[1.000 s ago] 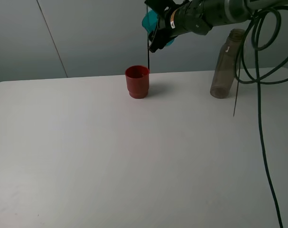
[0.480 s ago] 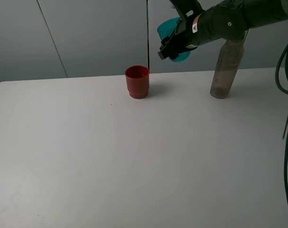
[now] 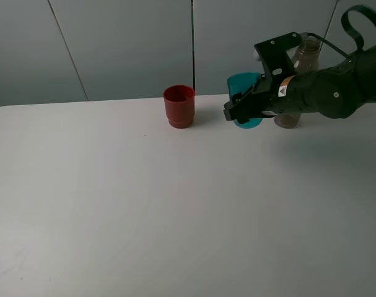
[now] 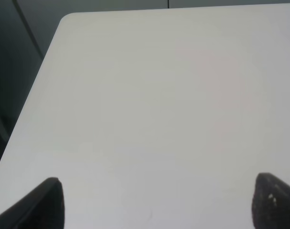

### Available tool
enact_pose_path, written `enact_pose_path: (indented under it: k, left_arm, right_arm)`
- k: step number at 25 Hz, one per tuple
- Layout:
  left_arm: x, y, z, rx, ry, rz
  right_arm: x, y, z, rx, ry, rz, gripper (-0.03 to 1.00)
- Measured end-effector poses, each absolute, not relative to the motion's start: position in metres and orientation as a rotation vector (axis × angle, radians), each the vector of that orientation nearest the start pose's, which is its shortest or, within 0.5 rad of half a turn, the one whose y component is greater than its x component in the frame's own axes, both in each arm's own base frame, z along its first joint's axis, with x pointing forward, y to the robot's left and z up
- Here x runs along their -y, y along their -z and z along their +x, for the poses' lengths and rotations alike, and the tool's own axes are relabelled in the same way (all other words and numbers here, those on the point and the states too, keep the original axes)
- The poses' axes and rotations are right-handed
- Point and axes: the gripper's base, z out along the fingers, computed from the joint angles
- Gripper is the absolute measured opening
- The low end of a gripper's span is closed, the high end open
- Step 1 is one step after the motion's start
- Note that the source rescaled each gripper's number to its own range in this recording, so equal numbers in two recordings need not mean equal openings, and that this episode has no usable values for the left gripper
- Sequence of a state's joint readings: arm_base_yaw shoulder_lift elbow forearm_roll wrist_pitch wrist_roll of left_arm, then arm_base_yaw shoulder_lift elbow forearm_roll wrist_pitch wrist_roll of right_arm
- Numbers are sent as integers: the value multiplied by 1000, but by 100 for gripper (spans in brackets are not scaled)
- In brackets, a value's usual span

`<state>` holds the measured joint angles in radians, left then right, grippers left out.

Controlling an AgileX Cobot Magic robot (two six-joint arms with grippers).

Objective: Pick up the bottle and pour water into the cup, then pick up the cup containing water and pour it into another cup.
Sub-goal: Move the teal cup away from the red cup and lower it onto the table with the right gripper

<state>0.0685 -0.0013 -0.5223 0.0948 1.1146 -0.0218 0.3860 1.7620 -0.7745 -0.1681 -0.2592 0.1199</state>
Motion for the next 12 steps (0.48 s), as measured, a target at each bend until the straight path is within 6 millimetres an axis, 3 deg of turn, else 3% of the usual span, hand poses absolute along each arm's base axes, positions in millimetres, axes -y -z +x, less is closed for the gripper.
enact_pose_path:
  k: [7,12]
  left_arm:
    - [-7,-279,-11,-2071,-143,-102]
    - [-7,-279,-11,-2071,-143,-102]
  right_arm:
    - [-108,-142,295,-1979,-299,-332,7]
    - [-104,-116,297,-2002,-297,-309,7]
